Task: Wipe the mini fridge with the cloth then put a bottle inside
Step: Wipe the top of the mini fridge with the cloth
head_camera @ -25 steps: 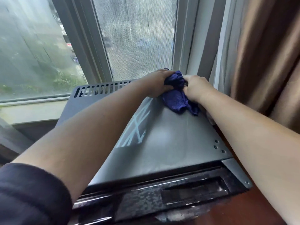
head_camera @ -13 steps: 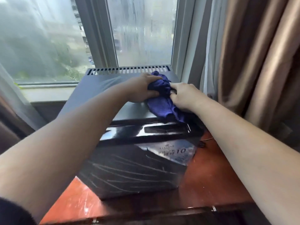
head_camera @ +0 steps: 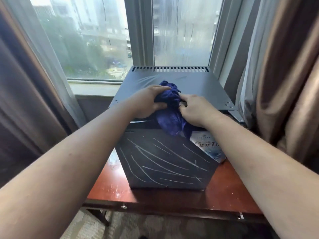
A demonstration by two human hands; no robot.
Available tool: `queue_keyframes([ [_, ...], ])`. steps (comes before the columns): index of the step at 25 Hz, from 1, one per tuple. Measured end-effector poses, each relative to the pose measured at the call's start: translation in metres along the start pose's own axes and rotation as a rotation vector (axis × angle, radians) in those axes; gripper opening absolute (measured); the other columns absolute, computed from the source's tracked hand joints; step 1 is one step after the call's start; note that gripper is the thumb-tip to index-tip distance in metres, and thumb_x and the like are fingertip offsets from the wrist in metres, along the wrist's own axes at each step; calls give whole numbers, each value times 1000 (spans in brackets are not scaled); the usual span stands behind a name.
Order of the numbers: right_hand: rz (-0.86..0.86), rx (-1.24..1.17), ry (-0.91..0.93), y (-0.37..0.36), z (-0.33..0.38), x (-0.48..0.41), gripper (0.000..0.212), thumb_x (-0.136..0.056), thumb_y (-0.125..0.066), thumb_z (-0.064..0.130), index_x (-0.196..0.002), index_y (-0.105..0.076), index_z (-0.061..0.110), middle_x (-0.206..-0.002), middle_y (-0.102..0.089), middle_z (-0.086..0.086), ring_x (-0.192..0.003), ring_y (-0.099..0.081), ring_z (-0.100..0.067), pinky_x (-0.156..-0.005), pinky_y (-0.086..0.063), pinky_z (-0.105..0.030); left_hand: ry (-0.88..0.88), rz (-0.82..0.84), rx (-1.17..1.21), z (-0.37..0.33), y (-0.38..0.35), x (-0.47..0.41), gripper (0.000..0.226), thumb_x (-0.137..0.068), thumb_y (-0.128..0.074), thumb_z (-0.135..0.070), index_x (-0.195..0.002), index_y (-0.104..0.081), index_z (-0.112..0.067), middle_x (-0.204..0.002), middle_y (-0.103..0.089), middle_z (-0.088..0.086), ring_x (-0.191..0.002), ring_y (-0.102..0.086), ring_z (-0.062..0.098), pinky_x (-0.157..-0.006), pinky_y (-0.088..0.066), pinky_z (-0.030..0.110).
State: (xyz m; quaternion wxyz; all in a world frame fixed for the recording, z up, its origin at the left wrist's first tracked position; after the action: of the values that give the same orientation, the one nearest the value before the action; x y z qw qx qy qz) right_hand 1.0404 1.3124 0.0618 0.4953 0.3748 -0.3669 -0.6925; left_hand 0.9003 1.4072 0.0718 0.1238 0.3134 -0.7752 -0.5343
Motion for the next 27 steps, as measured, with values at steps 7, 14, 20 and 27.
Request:
queue_keyframes([
  [7, 71, -159, 128, -29, 69, -73, 46, -91, -60, 24, -137, -58, 25, -132, -66, -9, -126, -58, -28, -98, -43, -27, 96, -33, -37, 96, 51, 3, 71, -85, -73, -42, -148, -41, -43, -143, -42, 3, -134, -45, 19, -117, -31, 32],
  [14, 99, 96, 187, -92, 114, -157, 93, -92, -66, 47, -163, -9, 27, -170, -8, -13, -157, -9, -35, -127, -13, -45, -30, -56, 287, 171, 77, -27, 59, -80, -81, -34, -134, -57, -31, -119, -71, -12, -105, -70, 5, -98, -54, 36],
  [20, 8, 104, 55, -78, 79, -242, 73, -90, -72, 27, -154, -39, 17, -157, -39, -9, -145, -39, -30, -121, -28, -36, -42, -128, 402, 205, 75, -100, 56, -84, -79, -27, -136, -56, -22, -121, -69, -5, -111, -67, 6, -99, -55, 35],
  [27, -213, 166, -335, 8, -63, -198, 67, -84, -76, 18, -147, -51, 18, -144, -55, -15, -135, -51, -33, -112, -37, -35, -181, -75, 332, 175, 68, -149, 38, -93, -69, -26, -130, -65, -26, -121, -69, -12, -116, -63, 2, -105, -51, 32],
])
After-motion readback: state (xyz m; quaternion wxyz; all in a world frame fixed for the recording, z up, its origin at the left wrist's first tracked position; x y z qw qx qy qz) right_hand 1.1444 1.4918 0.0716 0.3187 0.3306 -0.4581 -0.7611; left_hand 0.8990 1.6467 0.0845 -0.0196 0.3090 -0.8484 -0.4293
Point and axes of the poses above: each hand's wrist, its own x-axis away from the middle knuckle, its own y-axis out of the back of the hand, z = x × y, the point moved 4 cm from there along -x, towards the middle knuckle
